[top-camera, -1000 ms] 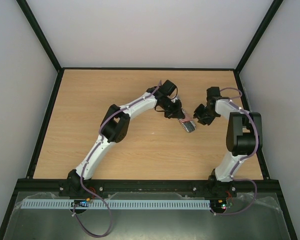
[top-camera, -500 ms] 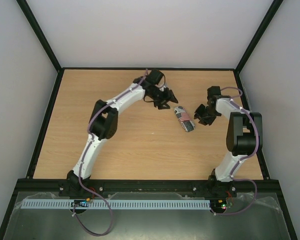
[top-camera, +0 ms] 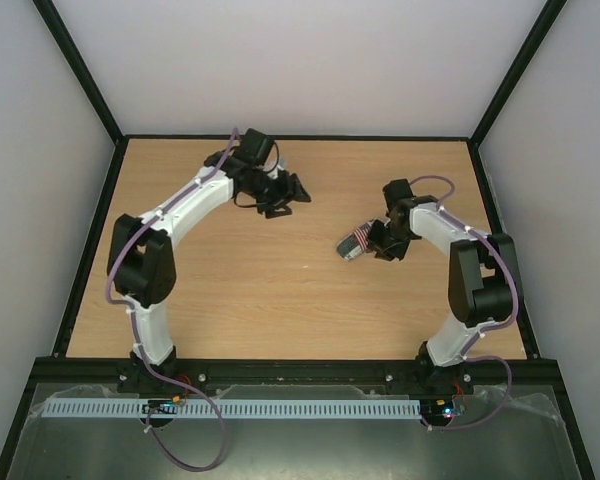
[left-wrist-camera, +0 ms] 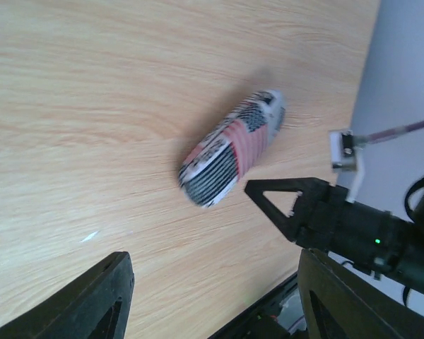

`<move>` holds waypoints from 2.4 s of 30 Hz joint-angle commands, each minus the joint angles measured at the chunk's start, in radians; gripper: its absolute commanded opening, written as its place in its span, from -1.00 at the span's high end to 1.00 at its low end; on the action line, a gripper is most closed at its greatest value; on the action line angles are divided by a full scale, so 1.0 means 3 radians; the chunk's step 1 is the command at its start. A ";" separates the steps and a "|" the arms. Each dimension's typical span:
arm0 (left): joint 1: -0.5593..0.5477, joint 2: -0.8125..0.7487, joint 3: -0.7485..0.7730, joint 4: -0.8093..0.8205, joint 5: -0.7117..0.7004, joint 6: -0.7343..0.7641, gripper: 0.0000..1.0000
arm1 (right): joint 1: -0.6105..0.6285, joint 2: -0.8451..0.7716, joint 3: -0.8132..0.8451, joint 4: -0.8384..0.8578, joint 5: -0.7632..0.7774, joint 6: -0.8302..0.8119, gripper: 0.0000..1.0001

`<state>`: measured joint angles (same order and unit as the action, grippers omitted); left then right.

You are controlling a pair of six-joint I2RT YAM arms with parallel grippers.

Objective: Organize the sunglasses
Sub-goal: Adjust the sunglasses case at the center of the board, then reset both arms

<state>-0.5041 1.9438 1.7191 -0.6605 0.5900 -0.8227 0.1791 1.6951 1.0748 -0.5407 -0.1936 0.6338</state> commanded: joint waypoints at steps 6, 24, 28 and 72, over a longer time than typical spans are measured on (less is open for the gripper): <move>0.0222 -0.0655 -0.0837 0.0142 -0.0062 0.0106 -0.33 | 0.0196 -0.0039 0.0173 -0.0383 0.0186 0.0139 0.47; 0.0249 -0.0801 -0.0924 0.0090 -0.0078 0.0128 -0.32 | -0.0629 -0.0042 0.0470 -0.0582 0.0554 0.0020 -0.17; 0.0247 -0.0807 -0.0939 0.0073 -0.0070 0.0134 -0.31 | -0.0668 0.0206 0.0433 -0.0436 0.0505 0.0056 0.14; 0.0802 -0.2795 -0.2958 0.1803 -0.2633 0.0959 -0.98 | -0.0796 -0.1760 -0.1244 0.1919 0.1750 -0.0404 -0.97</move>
<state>-0.2615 1.2037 0.9737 -0.3790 -0.0357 -0.6624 -0.0578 1.2556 0.8768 -0.2287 0.2031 0.5865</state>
